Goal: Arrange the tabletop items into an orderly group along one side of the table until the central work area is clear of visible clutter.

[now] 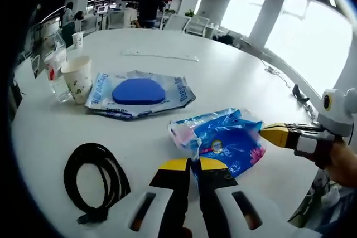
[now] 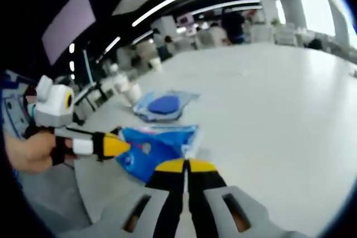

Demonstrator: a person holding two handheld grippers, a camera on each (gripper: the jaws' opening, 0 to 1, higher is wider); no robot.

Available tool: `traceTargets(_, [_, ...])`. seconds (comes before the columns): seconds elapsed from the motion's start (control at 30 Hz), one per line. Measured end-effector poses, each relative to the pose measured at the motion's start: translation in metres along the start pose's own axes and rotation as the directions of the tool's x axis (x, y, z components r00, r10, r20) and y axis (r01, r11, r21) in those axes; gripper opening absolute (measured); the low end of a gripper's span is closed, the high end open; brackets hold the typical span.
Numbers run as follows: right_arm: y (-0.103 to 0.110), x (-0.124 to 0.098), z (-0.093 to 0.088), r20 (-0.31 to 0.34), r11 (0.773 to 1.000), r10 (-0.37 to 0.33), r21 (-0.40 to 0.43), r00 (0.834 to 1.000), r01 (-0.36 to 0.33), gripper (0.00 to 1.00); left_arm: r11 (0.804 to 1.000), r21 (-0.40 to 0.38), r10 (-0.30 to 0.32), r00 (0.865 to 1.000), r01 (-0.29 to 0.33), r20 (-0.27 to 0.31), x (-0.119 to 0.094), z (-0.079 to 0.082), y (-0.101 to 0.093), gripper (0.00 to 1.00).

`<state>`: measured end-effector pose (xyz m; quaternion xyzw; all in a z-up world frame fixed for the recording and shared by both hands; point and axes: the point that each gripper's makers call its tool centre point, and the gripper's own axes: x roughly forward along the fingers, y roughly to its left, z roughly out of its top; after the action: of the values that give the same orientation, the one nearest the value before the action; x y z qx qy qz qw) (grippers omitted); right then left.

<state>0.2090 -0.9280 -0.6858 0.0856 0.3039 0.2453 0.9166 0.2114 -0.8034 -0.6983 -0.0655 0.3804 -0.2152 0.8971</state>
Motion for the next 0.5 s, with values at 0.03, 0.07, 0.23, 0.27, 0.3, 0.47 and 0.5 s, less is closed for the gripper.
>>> traceTargets(0.03, [-0.004,-0.002,0.001,0.005,1.000,-0.008,0.005,1.000,0.008,0.00,1.000,0.011,-0.009,1.000,0.009,0.001,0.004,0.003,-0.006,0.04])
traceTargets(0.07, [-0.010,-0.005,0.002,0.011,1.000,-0.021,0.016,1.000,0.020,0.00,1.000,0.015,-0.014,1.000,0.014,0.001,0.007,0.004,-0.009,0.04])
traceTargets(0.23, [-0.032,-0.012,0.002,0.022,0.997,-0.069,0.047,0.997,0.068,0.00,0.999,0.026,-0.037,0.999,0.037,0.005,0.023,0.014,-0.027,0.04])
traceTargets(0.27, [-0.035,-0.013,0.002,0.025,0.996,-0.075,0.053,0.997,0.073,0.00,0.999,0.030,-0.040,0.999,0.040,0.005,0.026,0.016,-0.030,0.04])
traceTargets(0.3, [-0.039,-0.014,0.002,0.028,0.995,-0.080,0.060,0.996,0.079,0.00,0.999,0.031,-0.043,0.999,0.043,0.005,0.028,0.017,-0.032,0.04])
traceTargets(0.47, [-0.051,-0.016,0.005,0.031,0.994,-0.097,0.063,0.995,0.095,0.00,0.997,0.039,-0.060,0.998,0.059,0.005,0.041,0.022,-0.039,0.04])
traceTargets(0.5, [-0.052,-0.016,0.006,0.034,0.993,-0.099,0.064,0.995,0.097,0.00,0.997,0.043,-0.061,0.998,0.060,0.009,0.042,0.024,-0.040,0.04])
